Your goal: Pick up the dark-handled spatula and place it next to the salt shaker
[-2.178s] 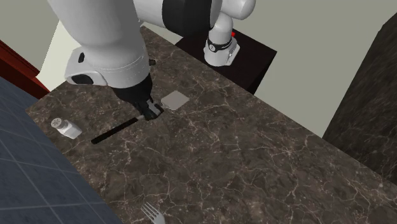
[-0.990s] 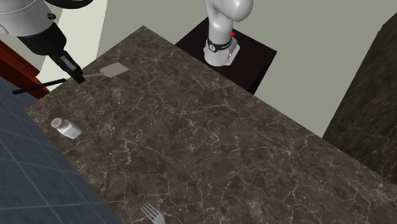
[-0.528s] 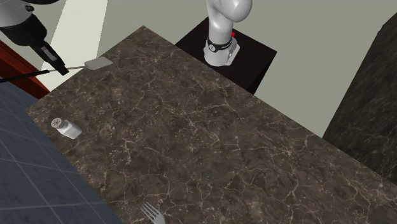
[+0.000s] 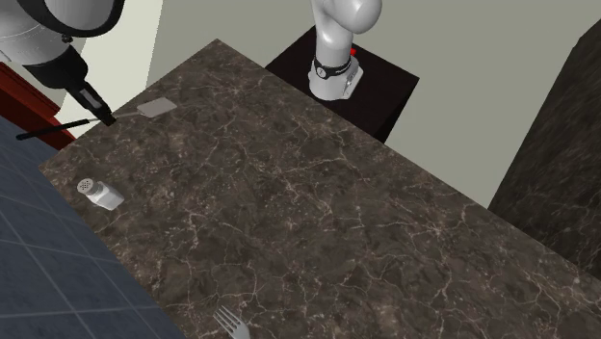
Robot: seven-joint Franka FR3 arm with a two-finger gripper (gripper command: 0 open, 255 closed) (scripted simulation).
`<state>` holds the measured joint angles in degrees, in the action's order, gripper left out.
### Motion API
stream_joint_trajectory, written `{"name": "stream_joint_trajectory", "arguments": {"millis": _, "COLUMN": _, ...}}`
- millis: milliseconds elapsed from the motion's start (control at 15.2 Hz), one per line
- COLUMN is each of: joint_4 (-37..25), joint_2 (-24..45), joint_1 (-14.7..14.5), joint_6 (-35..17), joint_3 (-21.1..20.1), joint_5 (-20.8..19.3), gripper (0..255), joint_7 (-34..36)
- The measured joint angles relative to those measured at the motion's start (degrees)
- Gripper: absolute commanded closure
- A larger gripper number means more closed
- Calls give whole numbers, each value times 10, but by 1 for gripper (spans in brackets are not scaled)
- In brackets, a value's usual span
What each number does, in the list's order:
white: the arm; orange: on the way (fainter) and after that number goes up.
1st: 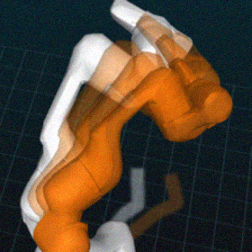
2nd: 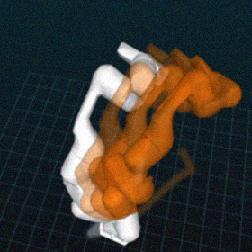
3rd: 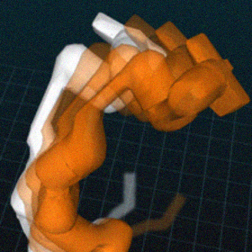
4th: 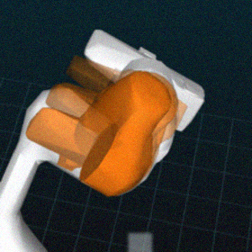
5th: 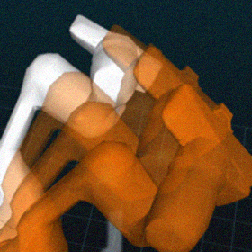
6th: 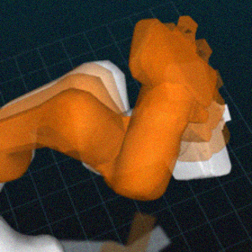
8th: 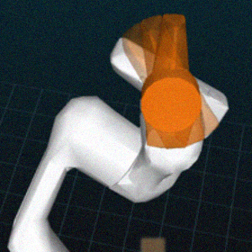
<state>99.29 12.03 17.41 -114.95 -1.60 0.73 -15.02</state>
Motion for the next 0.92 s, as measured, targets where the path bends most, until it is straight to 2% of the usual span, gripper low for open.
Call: {"name": "stream_joint_trajectory", "arguments": {"millis": 924, "joint_4": 64, "joint_2": 33, "joint_1": 0, "joint_6": -97, "joint_3": 0, "joint_5": 0, "gripper": 255, "joint_7": -2}}
